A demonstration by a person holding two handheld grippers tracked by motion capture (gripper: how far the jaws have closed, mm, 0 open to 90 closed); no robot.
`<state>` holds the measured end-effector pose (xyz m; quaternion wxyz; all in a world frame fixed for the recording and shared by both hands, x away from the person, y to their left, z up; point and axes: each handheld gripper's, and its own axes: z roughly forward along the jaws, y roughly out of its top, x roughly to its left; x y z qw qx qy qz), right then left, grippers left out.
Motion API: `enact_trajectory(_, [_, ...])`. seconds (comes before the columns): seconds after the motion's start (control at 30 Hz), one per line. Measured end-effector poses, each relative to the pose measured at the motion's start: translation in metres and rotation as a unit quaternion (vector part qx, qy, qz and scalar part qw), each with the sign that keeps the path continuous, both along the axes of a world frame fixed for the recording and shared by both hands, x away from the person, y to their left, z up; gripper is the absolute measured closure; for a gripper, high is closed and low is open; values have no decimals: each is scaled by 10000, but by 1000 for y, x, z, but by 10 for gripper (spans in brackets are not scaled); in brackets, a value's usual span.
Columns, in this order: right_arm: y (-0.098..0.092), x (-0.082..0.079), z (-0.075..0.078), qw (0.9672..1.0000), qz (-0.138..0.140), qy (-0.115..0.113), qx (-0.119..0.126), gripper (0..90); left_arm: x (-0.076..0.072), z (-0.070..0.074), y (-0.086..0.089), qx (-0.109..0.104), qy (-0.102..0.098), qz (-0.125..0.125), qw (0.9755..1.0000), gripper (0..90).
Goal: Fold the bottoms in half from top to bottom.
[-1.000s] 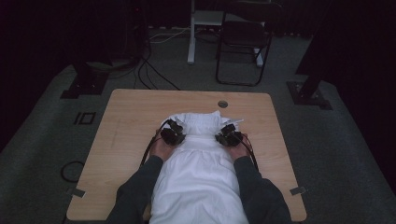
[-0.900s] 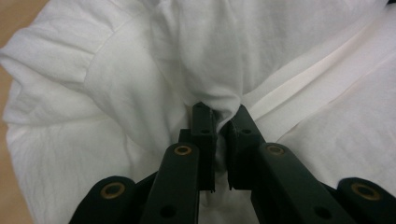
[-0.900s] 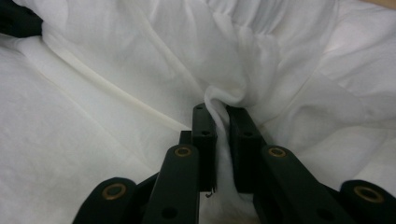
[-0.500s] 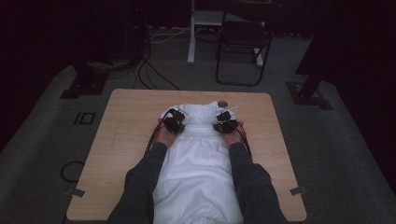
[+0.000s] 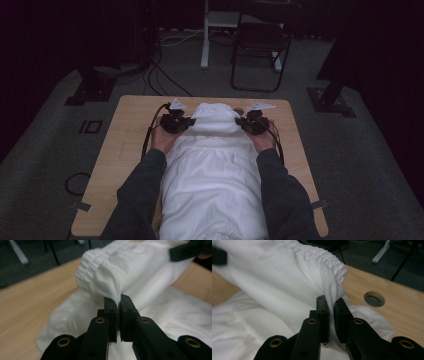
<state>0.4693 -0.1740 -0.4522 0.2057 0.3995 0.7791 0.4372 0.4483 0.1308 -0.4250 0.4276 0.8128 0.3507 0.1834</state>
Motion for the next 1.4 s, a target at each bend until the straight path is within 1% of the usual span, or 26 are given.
enact_trajectory(0.07, [-1,-12,7,9998,102,-147,-109,854,-17,7,-1,31,-152,-112,9998,861])
enact_trajectory(0.1, [-2,-18,9,9997,143,-187,-117,854,-25,7,-2,40,-183,-156,9997,861])
enact_trajectory(0.17, [-6,-33,9,9994,231,-244,-90,854,-40,6,-2,85,-200,-261,9994,861])
enact_trajectory(0.27, [-11,-55,1,9993,335,-178,-46,854,-62,-4,-3,166,-123,-395,9990,860])
enact_trajectory(0.3, [-12,-62,-3,9992,381,-117,-36,854,-68,-9,-3,184,-60,-427,9989,860])
enact_trajectory(0.37, [-13,-75,-16,9989,463,27,-59,854,-78,-22,-4,393,63,-464,9981,859])
enact_trajectory(0.43, [-12,-87,-31,9983,535,194,-120,854,-85,-39,-6,477,295,-475,9973,859])
enact_trajectory(0.5, [-10,-97,-47,9974,566,378,-242,854,-92,-59,-9,772,485,-508,9945,858])
enact_trajectory(0.53, [-9,-101,-55,9969,581,477,-244,853,-95,-68,-10,859,603,-518,9931,858])
enact_trajectory(0.63, [-6,-108,-78,9943,633,760,-402,850,-98,-94,-14,1198,783,-522,9883,856])
enact_trajectory(0.67, [-4,-108,-84,9934,645,846,-428,849,-98,-101,-16,1348,781,-506,9865,856])
enact_trajectory(0.7, [-3,-107,-90,9923,651,948,-451,847,-97,-107,-18,1539,735,-507,9840,855])
enact_trajectory(0.73, [-2,-106,-94,9915,648,1039,-434,847,-95,-112,-19,1623,698,-515,9829,855])
enact_trajectory(0.77, [0,-106,-96,9911,638,1078,-441,846,-92,-112,-19,1604,689,-512,9833,855])
enact_trajectory(0.8, [2,-105,-96,9912,622,1066,-480,845,-89,-111,-19,1659,674,-477,9827,855])
enact_trajectory(0.83, [4,-104,-96,9912,603,1082,-472,845,-86,-111,-19,1777,603,-437,9813,855])
enact_trajectory(0.87, [5,-104,-96,9911,607,1103,-432,843,-82,-111,-19,1830,555,-389,9808,854])
enact_trajectory(0.97, [11,-100,-96,9912,602,1102,-424,840,-67,-109,-16,1933,566,-303,9790,854])
enact_trajectory(1.1, [17,-90,-100,9919,547,1125,-229,839,-48,-108,-14,1956,585,-170,9788,853])
enact_trajectory(1.13, [17,-90,-100,9919,547,1125,-229,839,-48,-108,-14,1956,585,-170,9788,853])
enact_trajectory(1.17, [17,-86,-101,9919,528,1144,-126,839,-38,-107,-13,1913,625,-139,9794,853])
enact_trajectory(1.2, [17,-78,-102,9916,505,1192,-67,839,-34,-107,-12,1889,664,-120,9797,851])
enact_trajectory(1.3, [20,-65,-100,9921,411,1179,-128,839,-22,-107,-13,1845,676,-26,9805,850])
enact_trajectory(1.33, [20,-65,-100,9921,411,1179,-128,839,-22,-107,-13,1845,676,-26,9805,850])
enact_trajectory(1.37, [20,-61,-100,9924,386,1159,-157,838,-14,-107,-13,1787,693,31,9815,850])
enact_trajectory(1.4, [21,-51,-99,9926,311,1154,-199,839,-10,-107,-13,1755,705,53,9819,850])
